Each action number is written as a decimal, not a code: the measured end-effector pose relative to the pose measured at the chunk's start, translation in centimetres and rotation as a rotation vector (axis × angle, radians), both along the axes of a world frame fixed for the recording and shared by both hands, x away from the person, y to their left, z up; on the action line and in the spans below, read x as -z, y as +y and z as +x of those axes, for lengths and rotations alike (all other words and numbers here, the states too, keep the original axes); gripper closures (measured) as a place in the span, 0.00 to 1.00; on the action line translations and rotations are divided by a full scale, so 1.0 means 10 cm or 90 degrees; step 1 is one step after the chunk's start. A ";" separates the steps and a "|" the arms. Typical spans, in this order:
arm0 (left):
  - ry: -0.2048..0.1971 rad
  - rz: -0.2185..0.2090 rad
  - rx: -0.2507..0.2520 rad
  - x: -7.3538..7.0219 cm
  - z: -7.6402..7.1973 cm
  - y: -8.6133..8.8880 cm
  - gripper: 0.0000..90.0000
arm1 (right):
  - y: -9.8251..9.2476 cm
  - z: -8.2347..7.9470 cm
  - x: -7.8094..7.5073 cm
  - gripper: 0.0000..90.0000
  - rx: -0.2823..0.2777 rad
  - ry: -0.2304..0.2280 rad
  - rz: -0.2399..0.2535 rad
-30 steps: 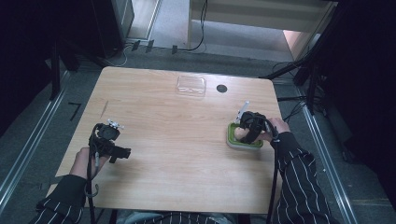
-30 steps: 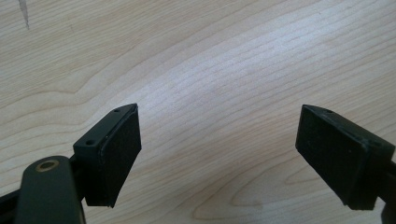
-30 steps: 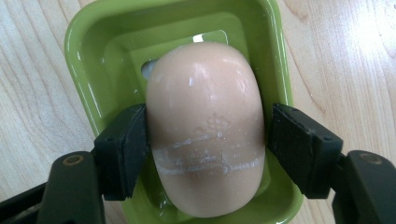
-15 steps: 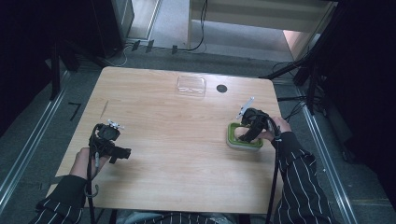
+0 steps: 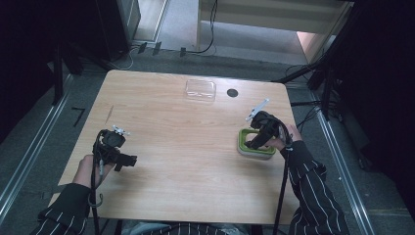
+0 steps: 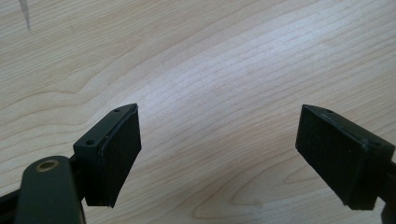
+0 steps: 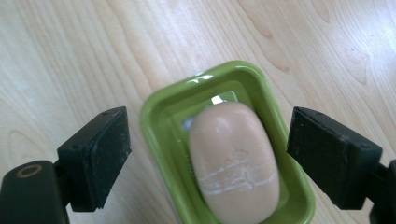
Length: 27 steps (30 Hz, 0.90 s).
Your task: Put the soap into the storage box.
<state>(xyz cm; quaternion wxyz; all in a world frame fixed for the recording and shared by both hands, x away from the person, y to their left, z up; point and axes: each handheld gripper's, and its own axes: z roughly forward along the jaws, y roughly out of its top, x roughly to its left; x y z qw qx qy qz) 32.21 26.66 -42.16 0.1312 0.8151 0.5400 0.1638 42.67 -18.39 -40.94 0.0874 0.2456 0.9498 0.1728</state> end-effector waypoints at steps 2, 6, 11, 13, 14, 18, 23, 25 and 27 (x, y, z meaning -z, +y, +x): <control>0.000 0.000 0.001 0.00 0.00 0.00 0.16 | 0.03 -0.04 -0.01 0.15 0.000 -0.007 -0.004; 0.000 -0.001 0.003 0.00 -0.01 -0.01 0.16 | 0.12 -0.11 -0.02 0.15 0.005 0.000 -0.003; -0.001 -0.001 0.002 0.00 0.00 -0.01 0.16 | 0.20 -0.18 -0.05 0.14 0.016 -0.011 0.016; -0.001 -0.001 0.003 0.00 0.00 -0.01 0.16 | 0.22 -0.21 -0.07 0.14 0.022 -0.010 0.024; -0.001 0.000 0.003 0.00 0.00 -0.01 0.16 | 0.24 -0.22 -0.08 0.13 0.028 -0.012 0.026; -0.001 -0.001 0.004 0.00 0.01 -0.01 0.16 | 0.29 -0.29 -0.10 0.12 0.034 -0.015 0.037; -0.001 -0.001 0.004 -0.01 0.00 -0.02 0.16 | 0.35 -0.40 -0.10 0.12 0.033 -0.016 0.039; -0.001 -0.001 0.004 -0.01 0.01 -0.02 0.16 | 0.36 -0.44 -0.10 0.12 0.038 -0.016 0.038; -0.001 -0.001 0.006 -0.01 0.01 -0.02 0.16 | 0.37 -0.48 -0.09 0.12 0.039 -0.017 0.040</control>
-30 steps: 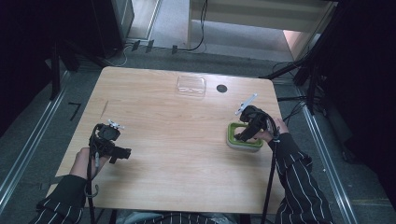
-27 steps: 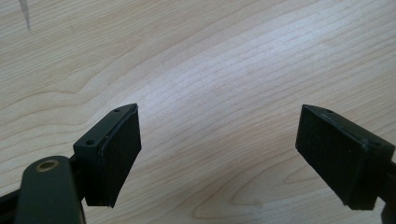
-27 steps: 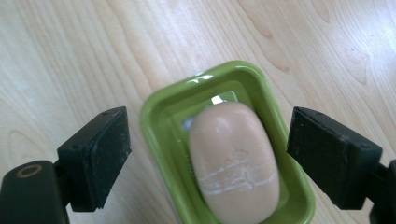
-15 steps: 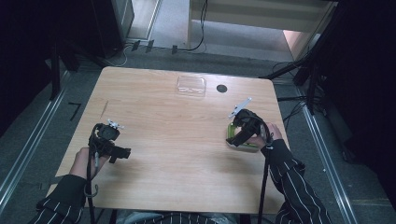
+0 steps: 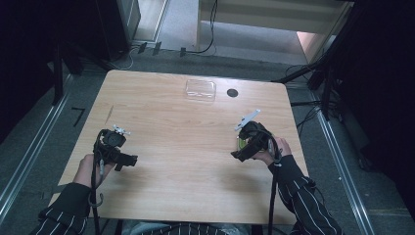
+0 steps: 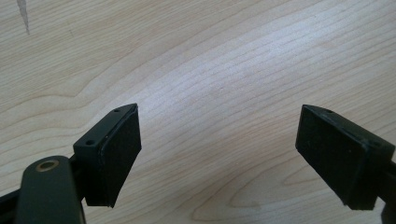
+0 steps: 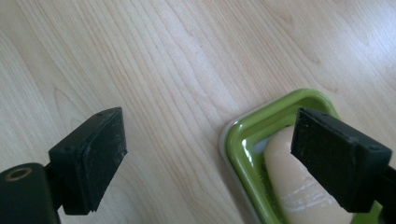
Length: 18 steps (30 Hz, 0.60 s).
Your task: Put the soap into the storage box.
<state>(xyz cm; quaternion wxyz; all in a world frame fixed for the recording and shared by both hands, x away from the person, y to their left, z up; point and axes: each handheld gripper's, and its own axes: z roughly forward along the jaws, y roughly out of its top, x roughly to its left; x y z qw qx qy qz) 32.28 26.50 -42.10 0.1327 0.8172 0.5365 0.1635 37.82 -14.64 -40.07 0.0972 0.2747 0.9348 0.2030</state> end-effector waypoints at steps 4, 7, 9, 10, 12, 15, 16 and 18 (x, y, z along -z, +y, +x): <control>0.000 0.000 0.001 0.00 0.00 0.00 0.16 | 0.04 -0.10 0.03 0.12 0.000 0.006 -0.004; -0.001 -0.001 0.000 0.00 0.00 0.00 0.16 | 0.07 -0.17 0.03 0.12 -0.005 0.001 -0.001; 0.001 -0.001 0.002 0.00 0.00 0.00 0.16 | 0.09 -0.22 0.02 0.12 -0.006 -0.001 0.005; 0.000 -0.001 0.002 0.00 0.00 -0.01 0.16 | 0.10 -0.25 0.02 0.12 -0.002 0.000 0.005; -0.001 -0.001 0.002 0.00 0.00 -0.01 0.16 | 0.11 -0.29 0.02 0.12 -0.007 0.001 0.002; -0.001 -0.001 0.002 0.00 0.00 -0.01 0.16 | 0.12 -0.35 0.04 0.12 -0.007 0.007 0.000; -0.001 -0.001 0.003 0.00 0.00 -0.01 0.16 | 0.12 -0.37 0.05 0.12 -0.006 0.007 -0.001; -0.001 -0.001 0.003 0.00 0.00 -0.01 0.16 | 0.12 -0.40 0.07 0.12 -0.009 0.011 -0.004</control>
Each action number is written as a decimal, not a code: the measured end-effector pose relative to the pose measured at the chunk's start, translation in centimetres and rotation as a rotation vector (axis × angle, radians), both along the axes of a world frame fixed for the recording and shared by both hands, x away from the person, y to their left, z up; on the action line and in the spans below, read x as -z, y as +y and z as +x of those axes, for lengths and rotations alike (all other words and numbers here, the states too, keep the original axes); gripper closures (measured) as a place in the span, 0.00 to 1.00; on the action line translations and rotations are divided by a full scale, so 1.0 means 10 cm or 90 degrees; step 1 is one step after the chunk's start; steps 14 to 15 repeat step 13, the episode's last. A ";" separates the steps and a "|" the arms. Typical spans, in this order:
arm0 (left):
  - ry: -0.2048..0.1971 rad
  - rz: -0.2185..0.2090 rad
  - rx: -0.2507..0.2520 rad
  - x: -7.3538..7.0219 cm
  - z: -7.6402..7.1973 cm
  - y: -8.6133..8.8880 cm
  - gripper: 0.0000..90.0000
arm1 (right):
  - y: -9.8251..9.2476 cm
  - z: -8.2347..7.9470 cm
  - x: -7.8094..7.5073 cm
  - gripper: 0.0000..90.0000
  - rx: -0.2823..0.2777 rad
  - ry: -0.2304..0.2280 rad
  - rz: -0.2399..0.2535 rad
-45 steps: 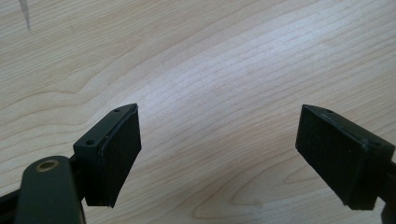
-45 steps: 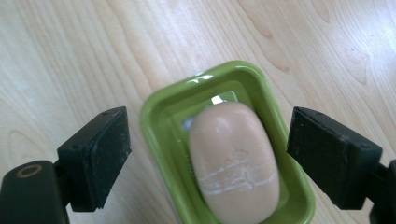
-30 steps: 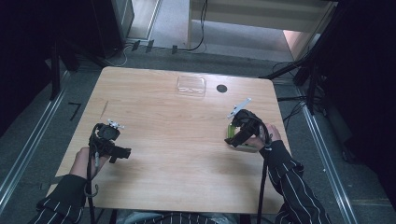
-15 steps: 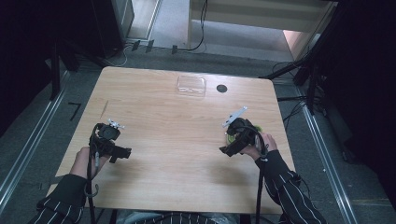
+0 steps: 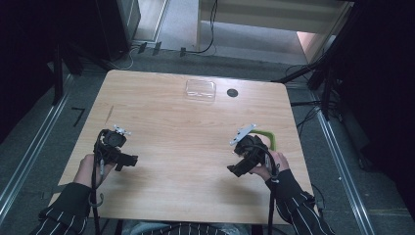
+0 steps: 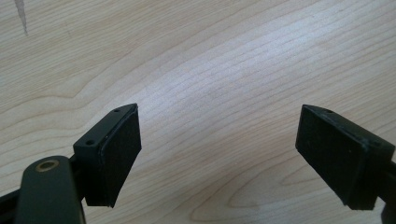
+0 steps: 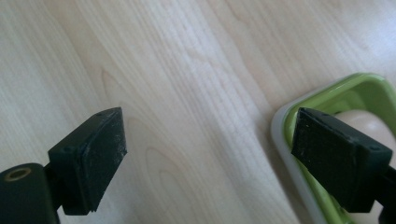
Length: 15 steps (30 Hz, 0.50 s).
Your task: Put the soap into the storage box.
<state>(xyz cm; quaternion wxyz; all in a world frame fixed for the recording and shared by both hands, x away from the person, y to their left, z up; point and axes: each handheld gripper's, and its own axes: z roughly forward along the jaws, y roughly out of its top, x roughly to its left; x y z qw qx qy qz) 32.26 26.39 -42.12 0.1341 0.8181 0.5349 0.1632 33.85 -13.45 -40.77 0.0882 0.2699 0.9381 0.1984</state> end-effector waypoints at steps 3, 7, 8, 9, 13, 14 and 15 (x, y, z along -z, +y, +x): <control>0.002 0.001 0.000 0.00 0.00 0.00 0.16 | 0.00 -0.06 0.03 0.12 0.000 0.003 -0.004; 0.001 0.000 0.001 0.00 0.00 0.00 0.16 | 0.00 -0.14 0.04 0.12 -0.004 0.001 -0.013; 0.001 0.000 0.001 0.00 0.00 0.00 0.16 | 0.00 -0.15 0.05 0.12 -0.014 0.000 -0.015; 0.001 0.001 0.001 0.00 0.00 0.00 0.16 | 0.00 -0.17 0.06 0.12 -0.016 0.004 -0.016; 0.004 0.001 0.004 0.00 0.02 -0.03 0.16 | 0.00 -0.20 0.09 0.12 -0.027 -0.006 -0.030; 0.004 0.001 0.004 0.00 0.02 -0.03 0.16 | 0.00 -0.20 0.09 0.12 -0.027 -0.006 -0.030; 0.004 0.001 0.004 0.00 0.02 -0.03 0.16 | 0.00 -0.20 0.09 0.12 -0.027 -0.006 -0.030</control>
